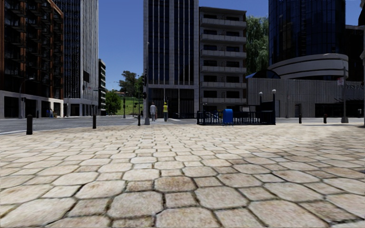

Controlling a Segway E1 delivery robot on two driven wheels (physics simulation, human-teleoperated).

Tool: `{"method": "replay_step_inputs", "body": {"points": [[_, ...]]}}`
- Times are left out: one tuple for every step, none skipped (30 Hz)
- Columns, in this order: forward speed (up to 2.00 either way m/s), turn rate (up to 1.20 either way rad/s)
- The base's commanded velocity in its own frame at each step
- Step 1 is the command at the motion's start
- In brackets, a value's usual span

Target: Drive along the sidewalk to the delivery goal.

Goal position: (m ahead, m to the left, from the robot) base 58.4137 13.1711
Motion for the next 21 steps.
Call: {"method": "replay_step_inputs", "body": {"points": [[2.0,0.0],[2.0,0.0],[2.0,0.0],[2.0,0.0],[2.0,0.0],[2.0,0.0],[2.0,0.0],[2.0,0.0],[2.0,0.0],[2.0,0.0],[2.0,0.0],[2.0,0.0],[2.0,0.0],[2.0,0.0],[2.0,0.0],[2.0,0.0],[2.0,0.0],[2.0,0.0],[2.0,0.0],[2.0,0.0],[2.0,0.0]]}}
